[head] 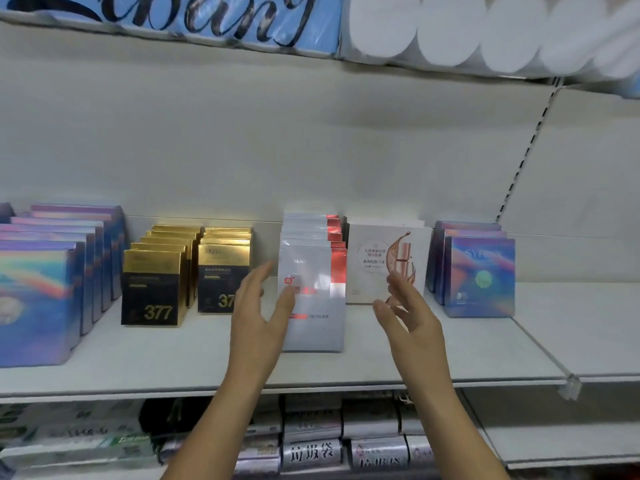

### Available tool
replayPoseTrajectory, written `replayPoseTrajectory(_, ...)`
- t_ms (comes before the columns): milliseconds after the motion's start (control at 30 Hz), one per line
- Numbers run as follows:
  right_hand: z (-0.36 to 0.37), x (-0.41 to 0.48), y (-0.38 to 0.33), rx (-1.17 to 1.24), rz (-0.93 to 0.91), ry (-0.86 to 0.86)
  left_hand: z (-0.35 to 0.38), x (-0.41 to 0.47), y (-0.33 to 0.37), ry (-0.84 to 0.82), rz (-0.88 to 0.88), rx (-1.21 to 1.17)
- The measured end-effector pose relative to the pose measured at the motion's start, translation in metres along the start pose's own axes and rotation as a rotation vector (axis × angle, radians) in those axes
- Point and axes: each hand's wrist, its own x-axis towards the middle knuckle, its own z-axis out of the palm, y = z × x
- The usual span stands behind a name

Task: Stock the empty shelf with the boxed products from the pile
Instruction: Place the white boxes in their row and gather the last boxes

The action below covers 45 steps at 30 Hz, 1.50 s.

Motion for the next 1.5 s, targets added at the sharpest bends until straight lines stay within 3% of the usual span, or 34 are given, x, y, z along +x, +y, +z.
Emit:
replayPoseTrajectory(267, -0.112, -0.034, -0.007, 0.048, -0.084, 0.009, 0.083, -0.064, 0.050, -0.330, 0.067, -0.104)
replayPoseTrajectory(600, -0.383, -0.069, 0.028, 0.050, -0.051, 0.221, 0.315, -0.184, 0.127, -0.557, 0.077, -0.250)
replayPoseTrajectory(833, -0.512, -0.068, 0.057, 0.022, 0.007, 0.380, 0.456, -0.224, 0.162, -0.697, 0.055, -0.298)
replayPoseTrajectory(1500, -0.781, 0.121, 0.151, -0.133, 0.116, 0.516, 0.822, -0.181, 0.209, -0.855, -0.052, -0.283)
